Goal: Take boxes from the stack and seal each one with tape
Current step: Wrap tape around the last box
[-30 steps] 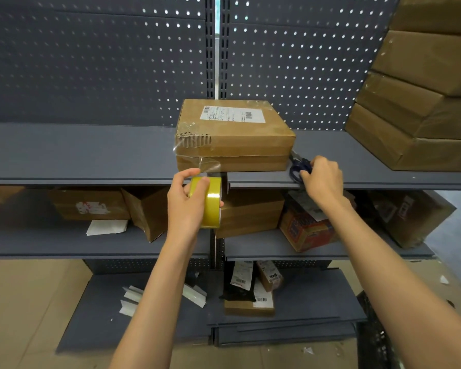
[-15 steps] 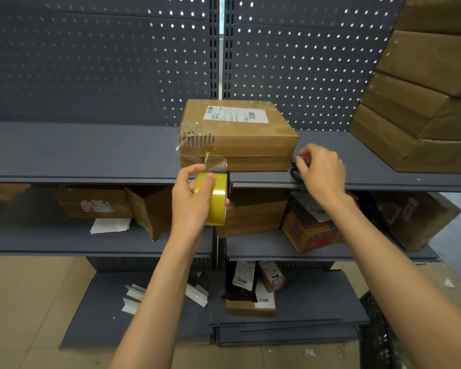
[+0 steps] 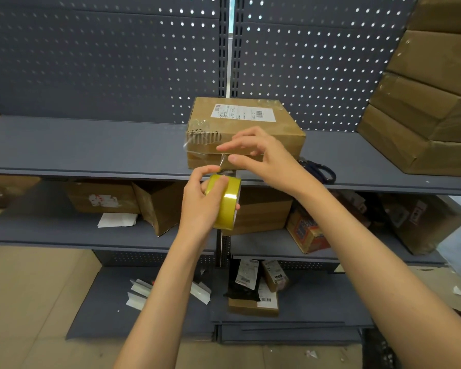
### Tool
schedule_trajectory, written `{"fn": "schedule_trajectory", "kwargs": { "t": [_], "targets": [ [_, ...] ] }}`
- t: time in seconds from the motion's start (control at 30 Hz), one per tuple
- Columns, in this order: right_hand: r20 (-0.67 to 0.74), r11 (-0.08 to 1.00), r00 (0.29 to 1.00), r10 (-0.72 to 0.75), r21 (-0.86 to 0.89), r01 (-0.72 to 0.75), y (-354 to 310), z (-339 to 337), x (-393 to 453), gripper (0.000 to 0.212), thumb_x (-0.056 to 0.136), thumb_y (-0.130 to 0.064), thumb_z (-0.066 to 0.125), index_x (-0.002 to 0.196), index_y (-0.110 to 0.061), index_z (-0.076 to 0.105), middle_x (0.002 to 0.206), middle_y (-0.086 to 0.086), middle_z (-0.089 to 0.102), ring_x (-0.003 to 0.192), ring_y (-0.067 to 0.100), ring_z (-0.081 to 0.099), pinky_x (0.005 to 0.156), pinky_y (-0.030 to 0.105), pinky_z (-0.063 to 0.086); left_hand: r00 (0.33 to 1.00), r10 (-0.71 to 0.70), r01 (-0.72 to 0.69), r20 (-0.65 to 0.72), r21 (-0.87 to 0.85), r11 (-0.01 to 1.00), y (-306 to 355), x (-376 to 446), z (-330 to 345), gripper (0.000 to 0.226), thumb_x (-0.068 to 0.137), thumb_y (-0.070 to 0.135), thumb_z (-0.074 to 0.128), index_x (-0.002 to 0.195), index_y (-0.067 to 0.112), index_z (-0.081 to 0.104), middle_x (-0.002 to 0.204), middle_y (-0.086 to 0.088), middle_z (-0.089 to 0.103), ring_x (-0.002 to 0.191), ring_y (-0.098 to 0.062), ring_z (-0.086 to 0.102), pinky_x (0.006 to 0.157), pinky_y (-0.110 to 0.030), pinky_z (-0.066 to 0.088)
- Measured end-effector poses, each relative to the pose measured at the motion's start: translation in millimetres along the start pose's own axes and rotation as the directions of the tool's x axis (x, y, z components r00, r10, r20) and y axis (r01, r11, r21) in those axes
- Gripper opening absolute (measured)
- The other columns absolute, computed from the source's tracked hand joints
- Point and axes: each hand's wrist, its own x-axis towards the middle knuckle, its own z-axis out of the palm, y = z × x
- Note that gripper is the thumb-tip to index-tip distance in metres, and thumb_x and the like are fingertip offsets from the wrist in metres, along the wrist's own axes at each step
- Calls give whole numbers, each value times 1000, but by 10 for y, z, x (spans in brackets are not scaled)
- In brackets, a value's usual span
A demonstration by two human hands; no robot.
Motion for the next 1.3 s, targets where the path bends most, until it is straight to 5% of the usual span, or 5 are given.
{"fn": "schedule_trajectory", "kwargs": {
  "t": [0.27, 0.57, 0.77, 1.0, 1.3],
  "targets": [
    [17, 999, 1000, 5, -37, -5, 55, 61, 23, 14, 90, -29, 63, 103, -30, 70, 112, -5, 54, 104, -3, 48, 83, 4, 34, 999, -9, 8, 33, 26, 1000, 44, -47, -55, 19, 96, 17, 55, 115, 18, 53, 83, -4, 68, 52, -11, 67, 46, -17, 47],
    [-87, 983, 993, 85, 172, -69, 88, 195, 19, 9, 94, -19, 58, 89, -20, 65, 91, -7, 66, 91, 8, 61, 86, 28, 50, 992, -1, 3, 128, -15, 1000, 82, -127, -89, 41, 95, 24, 54, 131, 24, 35, 92, -1, 66, 56, -2, 66, 49, -8, 45],
    [-129, 982, 986, 107, 167, -85, 42, 276, 72, 13, 95, -20, 55, 83, -21, 58, 86, -5, 63, 87, 12, 59, 83, 33, 47, 960, -40, 12, 277, 100, 995, -53, -88, -193, 25, 96, 25, 52, 111, 6, 58, 84, -9, 73, 73, -12, 70, 68, -19, 54],
    [-273, 970, 962, -12, 230, 77, -253, 304, 232, 18, 95, -12, 54, 88, 3, 57, 81, 6, 59, 78, 19, 54, 75, 30, 45, 995, -95, 93, 38, 52, 994, 8, 29, -148, 32, 98, 34, 50, 93, 6, 64, 59, -4, 70, 53, -11, 66, 52, -24, 54],
    [-229, 987, 972, 42, 163, -4, -3, 281, 373, 15, 95, -16, 55, 81, -18, 56, 78, -11, 57, 73, -3, 51, 72, 15, 42, 980, -55, 66, 192, -55, 996, -7, -163, -140, 14, 97, 24, 50, 100, 13, 59, 68, -8, 70, 59, -17, 68, 61, -27, 58]
  ]
}}
